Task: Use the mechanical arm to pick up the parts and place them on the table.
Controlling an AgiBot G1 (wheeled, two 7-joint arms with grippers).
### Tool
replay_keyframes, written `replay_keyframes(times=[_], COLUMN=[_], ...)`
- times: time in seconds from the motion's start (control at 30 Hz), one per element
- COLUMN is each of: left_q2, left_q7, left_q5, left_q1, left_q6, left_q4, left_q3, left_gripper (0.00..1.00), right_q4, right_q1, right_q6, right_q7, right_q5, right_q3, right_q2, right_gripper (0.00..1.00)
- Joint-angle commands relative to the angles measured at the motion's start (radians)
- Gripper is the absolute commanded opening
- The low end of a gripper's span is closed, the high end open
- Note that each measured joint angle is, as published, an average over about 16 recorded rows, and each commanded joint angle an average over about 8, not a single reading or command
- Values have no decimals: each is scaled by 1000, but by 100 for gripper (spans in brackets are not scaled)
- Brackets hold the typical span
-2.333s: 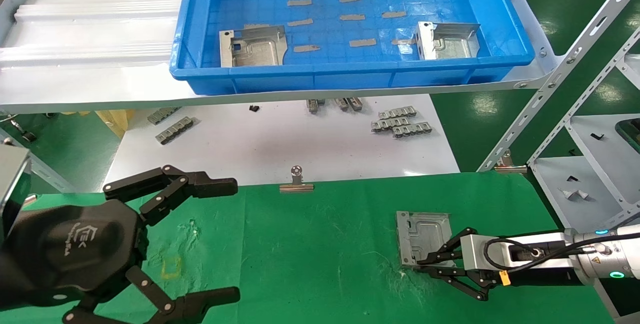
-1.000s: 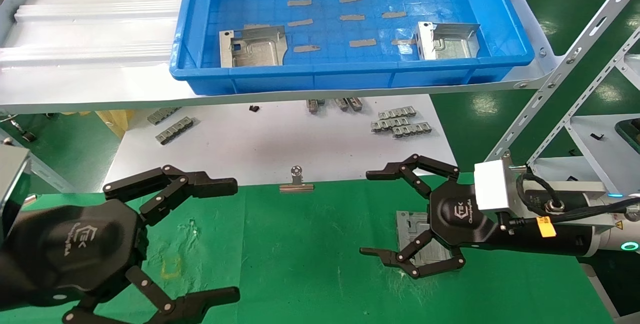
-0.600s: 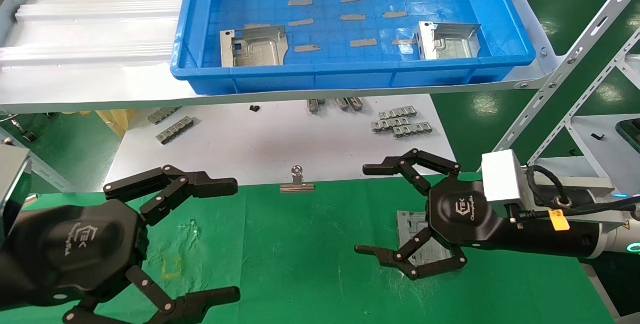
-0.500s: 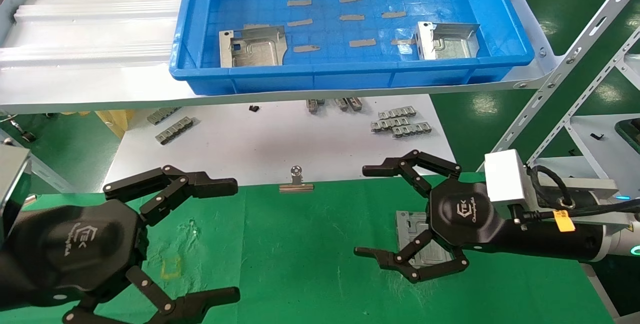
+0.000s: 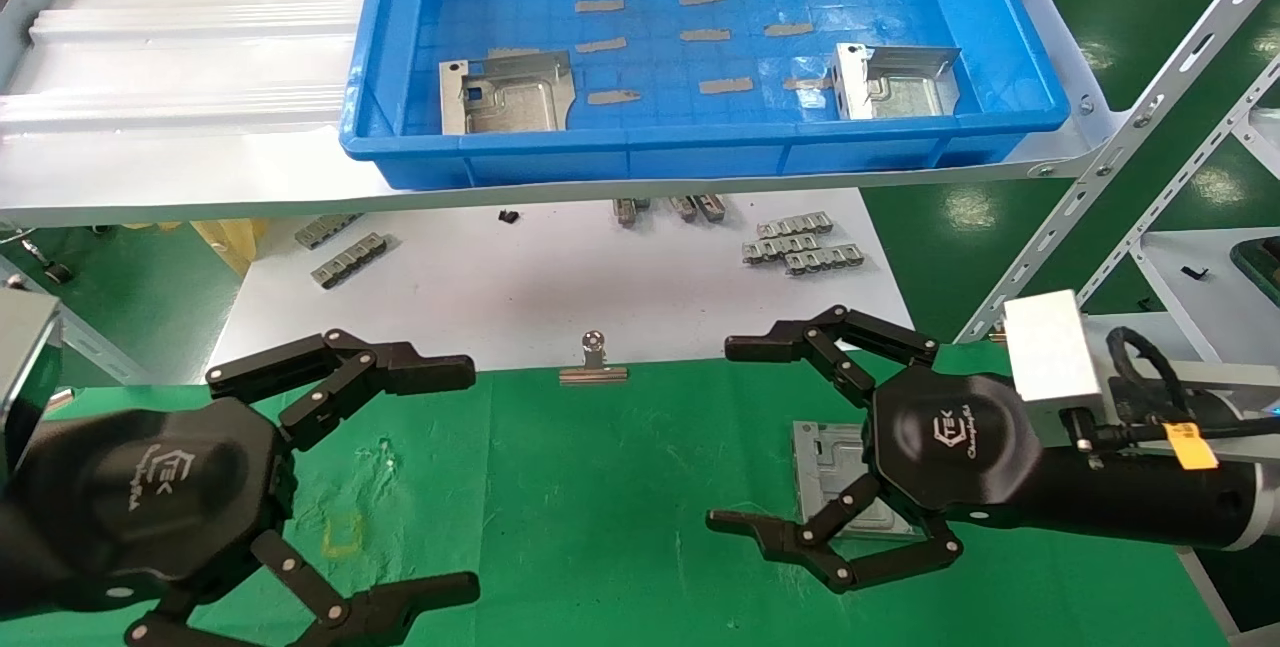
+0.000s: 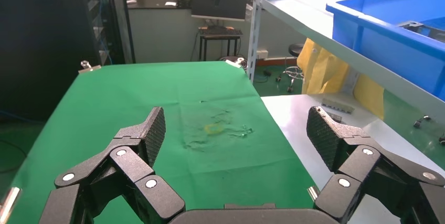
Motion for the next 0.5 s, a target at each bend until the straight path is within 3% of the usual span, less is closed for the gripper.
replay_keyframes(times=[0.03,0.5], left_q2=[0,0], left_q7=[0,0], left_q5=[0,-1], left_q1=[0,0], left_q6=[0,0], left_q4=[0,0], left_q3=[0,1], left_gripper=[100,100], right_q4=[25,199], right_q1=[-14,-113], right_q6=[3,27], right_q7=[25,196], right_q5=[-4,-31], right_q3=[24,188], right_q2=[6,51], right_gripper=[100,100])
